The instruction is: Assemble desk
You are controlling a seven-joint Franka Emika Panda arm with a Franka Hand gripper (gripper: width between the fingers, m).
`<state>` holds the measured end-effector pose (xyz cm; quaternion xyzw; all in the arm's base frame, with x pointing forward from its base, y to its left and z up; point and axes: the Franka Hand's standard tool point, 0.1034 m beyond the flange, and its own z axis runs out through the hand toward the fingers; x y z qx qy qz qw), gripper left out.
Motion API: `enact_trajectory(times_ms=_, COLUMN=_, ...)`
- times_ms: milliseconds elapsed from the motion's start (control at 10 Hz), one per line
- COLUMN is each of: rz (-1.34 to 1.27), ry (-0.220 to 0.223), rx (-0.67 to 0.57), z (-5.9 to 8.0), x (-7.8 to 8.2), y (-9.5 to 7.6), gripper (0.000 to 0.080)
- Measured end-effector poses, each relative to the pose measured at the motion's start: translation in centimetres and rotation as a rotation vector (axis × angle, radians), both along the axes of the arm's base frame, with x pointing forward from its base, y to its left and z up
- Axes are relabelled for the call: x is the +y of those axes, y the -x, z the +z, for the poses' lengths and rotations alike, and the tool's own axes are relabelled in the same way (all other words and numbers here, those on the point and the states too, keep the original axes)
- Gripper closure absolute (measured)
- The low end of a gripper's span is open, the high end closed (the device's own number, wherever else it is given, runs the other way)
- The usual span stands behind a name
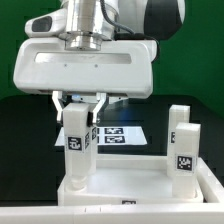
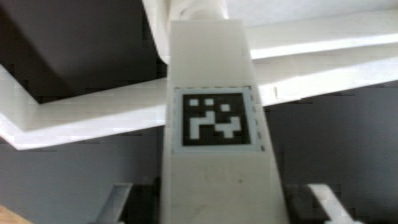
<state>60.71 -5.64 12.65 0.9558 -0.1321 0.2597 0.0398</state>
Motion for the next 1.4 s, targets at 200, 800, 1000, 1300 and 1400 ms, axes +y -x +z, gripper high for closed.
enact_trajectory(times_ms=200, rz=0.002, ry=0.019, rx=-0.006, z=-0.9, x=-0.1, y=0.2, gripper=0.0514)
enact_trajectory(times_ms=800, rz=0.004, ry=0.059, rx=-0.050, z=-1.7, x=-0.5, y=0.8, gripper=0.0459)
enact_trajectory(times_ms=1000, rz=0.002, ry=0.038, rx=-0.016, z=-1.9, x=-0.3, y=0.8, gripper=0.0277)
enact_trajectory(times_ms=1300, rz=-0.032, ry=-0.100, rx=0.195, z=-1.8, x=0.3, y=0.1, gripper=0.0156)
enact_trajectory(times_ms=1400, rz=-0.045, ry=-0.148, rx=0.275, z=-1.6, x=0.5, y=-0.3, gripper=0.0151)
